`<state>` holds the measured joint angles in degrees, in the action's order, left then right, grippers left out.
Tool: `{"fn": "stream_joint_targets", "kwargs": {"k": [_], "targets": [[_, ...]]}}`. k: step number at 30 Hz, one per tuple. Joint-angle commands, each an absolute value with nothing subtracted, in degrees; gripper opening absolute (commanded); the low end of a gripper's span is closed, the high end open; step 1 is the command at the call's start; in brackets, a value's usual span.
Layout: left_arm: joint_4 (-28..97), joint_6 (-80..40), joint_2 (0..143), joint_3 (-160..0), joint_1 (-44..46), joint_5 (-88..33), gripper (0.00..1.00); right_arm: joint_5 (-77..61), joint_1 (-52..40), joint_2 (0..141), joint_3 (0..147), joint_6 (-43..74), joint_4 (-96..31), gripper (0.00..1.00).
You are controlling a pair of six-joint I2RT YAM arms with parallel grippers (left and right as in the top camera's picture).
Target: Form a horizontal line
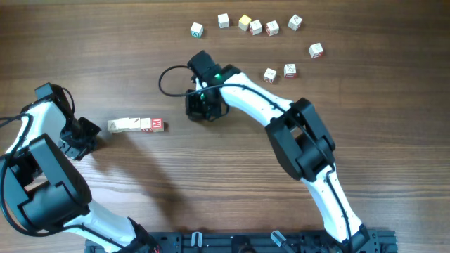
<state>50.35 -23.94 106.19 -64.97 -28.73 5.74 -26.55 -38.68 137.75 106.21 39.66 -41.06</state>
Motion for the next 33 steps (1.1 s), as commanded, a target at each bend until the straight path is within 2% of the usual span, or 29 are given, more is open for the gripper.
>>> {"fn": "stream_joint_targets", "kwargs": {"k": [1, 5, 20, 24, 33], "targets": [[49.12, -24.49, 105.75, -64.73, -28.67, 6.31, 0.04, -27.92, -38.09, 139.28, 105.36, 35.97, -41.87, 0.04], [46.26, -24.47, 105.75, -64.73, -28.67, -0.12, 0.04, -30.74, -39.22, 139.28, 105.36, 35.99, -41.12, 0.04], [35.86, -22.98, 105.75, -64.71, -28.67, -2.17, 0.04, -37.69, -39.92, 139.31, 105.36, 36.25, -40.56, 0.05], [35.31, -22.96, 105.75, -64.71, -28.67, -6.61, 0.04, -39.55, -39.92, 139.31, 105.36, 43.68, -39.55, 0.05], [36.01, -22.98, 105.75, -64.71, -28.67, -6.63, 0.04, -39.48, -40.10, 139.31, 105.36, 45.21, -39.42, 0.05]]}}
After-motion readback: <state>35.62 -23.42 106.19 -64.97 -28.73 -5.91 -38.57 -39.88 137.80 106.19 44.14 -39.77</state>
